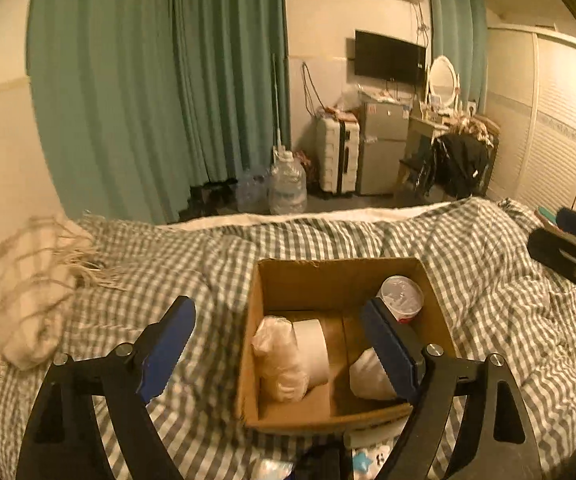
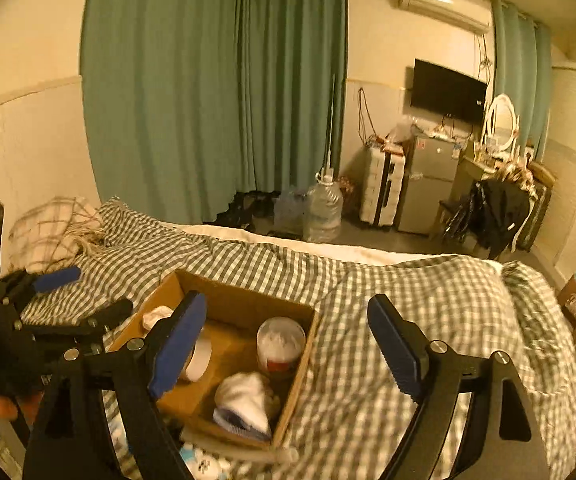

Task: Organize objects
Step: 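Grasp the white bear toy with the right tool while the left tool grasps the black case, then carry the bear toy and black case over the box and release both, then grasp the Vinda tissue pack with the left tool while the right tool grasps the white tube, then carry the tissue pack and tube over the box and release both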

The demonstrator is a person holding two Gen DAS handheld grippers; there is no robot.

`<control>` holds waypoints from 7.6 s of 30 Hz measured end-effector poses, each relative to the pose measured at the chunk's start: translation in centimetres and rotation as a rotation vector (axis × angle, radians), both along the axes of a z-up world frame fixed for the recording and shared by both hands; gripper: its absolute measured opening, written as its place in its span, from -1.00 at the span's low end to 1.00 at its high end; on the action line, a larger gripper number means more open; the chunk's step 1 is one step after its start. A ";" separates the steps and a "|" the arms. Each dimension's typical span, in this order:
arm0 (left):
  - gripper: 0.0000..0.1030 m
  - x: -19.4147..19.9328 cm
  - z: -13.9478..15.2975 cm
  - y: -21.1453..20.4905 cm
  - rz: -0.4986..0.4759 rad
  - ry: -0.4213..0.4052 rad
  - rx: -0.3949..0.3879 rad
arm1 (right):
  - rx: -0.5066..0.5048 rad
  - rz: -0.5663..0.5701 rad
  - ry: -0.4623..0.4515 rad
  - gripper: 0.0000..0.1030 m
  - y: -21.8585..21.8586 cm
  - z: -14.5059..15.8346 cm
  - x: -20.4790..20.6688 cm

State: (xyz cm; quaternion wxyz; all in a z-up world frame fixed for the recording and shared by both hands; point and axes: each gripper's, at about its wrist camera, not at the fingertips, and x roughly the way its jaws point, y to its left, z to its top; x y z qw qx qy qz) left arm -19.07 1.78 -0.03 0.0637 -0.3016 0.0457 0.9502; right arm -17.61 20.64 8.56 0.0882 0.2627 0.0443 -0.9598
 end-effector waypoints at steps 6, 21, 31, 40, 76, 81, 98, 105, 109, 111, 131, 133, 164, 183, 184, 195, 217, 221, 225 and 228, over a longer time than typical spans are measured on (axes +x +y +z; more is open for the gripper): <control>0.93 4.9 -0.2 -1.2 0.058 0.027 -0.021 | 0.031 0.024 -0.034 0.62 -0.5 -0.9 4.9; 0.93 8.8 -13.2 -3.7 0.083 -0.202 -0.063 | 0.158 0.116 -0.330 0.62 -5.2 -16.3 6.0; 0.93 8.2 -14.6 -4.7 0.128 -0.255 -0.038 | 0.253 0.228 -0.483 0.61 -8.3 -21.6 4.9; 0.93 7.7 -15.5 -4.9 0.135 -0.303 -0.040 | 0.204 0.251 -0.643 -0.02 -8.3 -25.1 2.2; 0.90 4.0 -20.4 7.4 -0.120 -0.372 -0.149 | 0.058 0.084 -0.432 -0.25 0.1 -16.2 4.8; 0.53 4.4 -20.4 7.0 -0.141 -0.378 -0.123 | 0.063 0.077 -0.434 -0.25 0.1 -16.4 4.8; 0.52 10.2 -8.6 3.0 -0.128 -0.188 0.104 | 0.059 0.055 -0.299 -0.25 0.5 -10.5 10.1; 0.52 11.4 -4.8 1.1 -0.106 -0.140 0.102 | 0.060 0.065 -0.222 -0.25 -0.2 -6.7 11.9; 0.52 10.6 -2.7 0.4 -0.107 -0.101 0.103 | 0.087 0.064 -0.187 -0.25 -0.3 -5.4 12.1; 0.52 9.6 -2.3 0.3 -0.111 -0.085 0.098 | 0.093 0.060 -0.181 -0.25 -0.2 -5.2 11.5; 0.44 -7.6 -6.3 -0.2 -0.068 -0.112 0.057 | 0.104 0.109 -0.209 -0.26 -3.6 -5.5 -8.6; 0.44 -8.0 -7.0 0.1 -0.074 -0.115 0.046 | 0.095 0.103 -0.231 -0.25 -3.5 -7.0 -9.8; 1.00 6.6 -5.7 -2.3 0.109 -0.037 -0.041 | 0.066 0.015 -0.091 0.68 0.0 -3.2 6.1; 0.87 4.1 -22.0 -0.4 0.039 -0.412 -0.138 | 0.138 0.016 -0.319 0.68 -1.0 -16.3 3.7; 0.78 4.0 -22.1 -0.7 0.049 -0.418 -0.129 | 0.139 0.018 -0.323 0.68 -1.0 -16.3 3.6; 0.49 7.0 -15.8 -4.1 0.121 -0.238 0.042 | 0.285 0.168 -0.374 0.68 -5.4 -19.7 3.9; 0.49 6.2 -17.3 -5.4 0.134 -0.309 0.079 | 0.340 0.234 -0.470 -0.76 -7.7 -22.8 1.0; 0.49 6.4 -17.0 -5.4 0.131 -0.301 0.090 | 0.289 0.238 -0.419 -0.78 -6.9 -20.7 1.7; 0.49 6.8 -16.4 -5.5 0.129 -0.285 0.101 | 0.223 0.247 -0.371 -0.78 -5.8 -18.1 3.0; 0.49 7.3 -15.5 -5.2 0.124 -0.263 0.095 | 0.165 0.246 -0.327 -0.78 -4.7 -16.3 4.6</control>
